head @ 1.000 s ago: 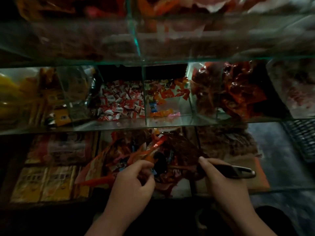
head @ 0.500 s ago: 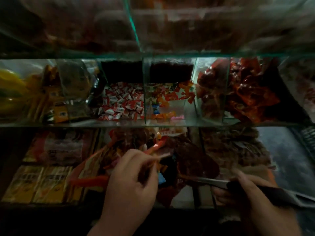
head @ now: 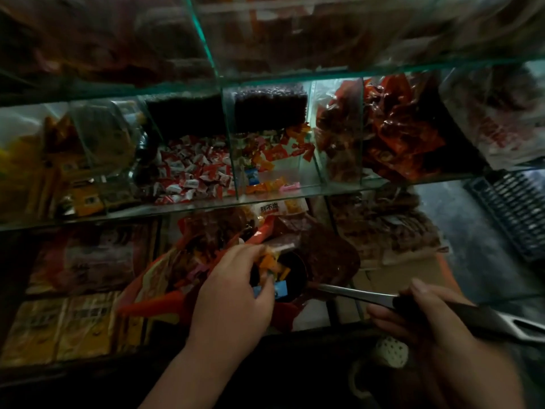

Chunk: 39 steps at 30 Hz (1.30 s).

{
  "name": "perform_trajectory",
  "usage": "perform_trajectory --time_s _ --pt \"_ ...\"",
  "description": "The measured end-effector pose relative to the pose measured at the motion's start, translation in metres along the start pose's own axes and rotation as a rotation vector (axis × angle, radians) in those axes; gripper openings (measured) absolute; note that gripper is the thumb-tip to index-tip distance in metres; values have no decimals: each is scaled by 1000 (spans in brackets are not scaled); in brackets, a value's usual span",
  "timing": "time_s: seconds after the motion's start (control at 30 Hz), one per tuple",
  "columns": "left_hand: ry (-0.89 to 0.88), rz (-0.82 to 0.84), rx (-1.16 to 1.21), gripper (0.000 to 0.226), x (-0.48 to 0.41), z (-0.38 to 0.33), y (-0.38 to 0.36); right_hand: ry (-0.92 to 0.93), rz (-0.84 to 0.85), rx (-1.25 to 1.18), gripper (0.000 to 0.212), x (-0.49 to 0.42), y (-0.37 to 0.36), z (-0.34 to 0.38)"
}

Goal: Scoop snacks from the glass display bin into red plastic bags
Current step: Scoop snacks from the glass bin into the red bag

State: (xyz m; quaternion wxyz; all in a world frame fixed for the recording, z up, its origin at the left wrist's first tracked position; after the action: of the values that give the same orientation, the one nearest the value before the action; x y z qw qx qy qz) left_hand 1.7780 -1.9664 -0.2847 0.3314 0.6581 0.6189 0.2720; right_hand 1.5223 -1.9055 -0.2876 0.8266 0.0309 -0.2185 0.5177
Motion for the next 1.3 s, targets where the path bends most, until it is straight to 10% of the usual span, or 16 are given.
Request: perform_trajectory --time_s 0.27,0.43,0.83,1.3 --pt "69 193 -86 84 -5 1 -28 56 31 -12 54 15 7 13" --pt "43 67 -46 66 -7 -11 -32 80 125 12 28 20 2 43" --pt "-163 -288 4 38 -35 -48 2 105 158 -172 48 23 -13 93" --pt "-210 -349 -82 33 -117 -44 25 201 242 -301 24 0 -72 95"
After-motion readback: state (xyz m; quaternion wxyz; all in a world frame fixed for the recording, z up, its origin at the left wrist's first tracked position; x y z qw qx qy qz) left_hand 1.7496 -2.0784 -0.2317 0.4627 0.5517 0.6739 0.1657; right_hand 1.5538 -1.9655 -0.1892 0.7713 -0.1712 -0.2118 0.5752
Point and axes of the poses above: each hand's wrist, its own x-axis away from the middle knuckle, its own y-axis out of the back of the hand, z = x × y, the point moved 6 cm from there along -x, towards the middle knuckle, and after that the axes turned 2 degrees about z, right-handed, at the moved point
